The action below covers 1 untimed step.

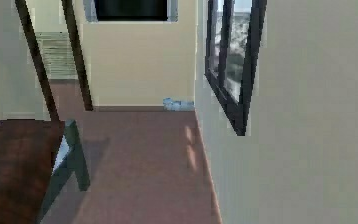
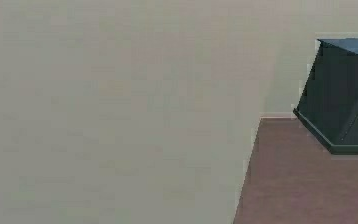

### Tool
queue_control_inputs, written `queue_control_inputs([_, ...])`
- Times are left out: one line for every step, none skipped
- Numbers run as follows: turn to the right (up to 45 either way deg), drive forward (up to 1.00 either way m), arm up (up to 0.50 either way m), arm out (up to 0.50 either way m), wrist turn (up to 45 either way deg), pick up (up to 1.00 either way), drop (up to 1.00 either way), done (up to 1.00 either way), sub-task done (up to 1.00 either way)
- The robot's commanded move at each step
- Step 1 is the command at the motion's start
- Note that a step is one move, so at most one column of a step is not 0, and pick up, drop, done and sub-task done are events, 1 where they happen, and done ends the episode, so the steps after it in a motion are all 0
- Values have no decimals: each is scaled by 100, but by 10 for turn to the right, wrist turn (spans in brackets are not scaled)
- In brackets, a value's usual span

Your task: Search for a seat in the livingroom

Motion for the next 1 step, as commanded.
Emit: queue_control_inputs([0,45,0,0,0,0,0,0,0])
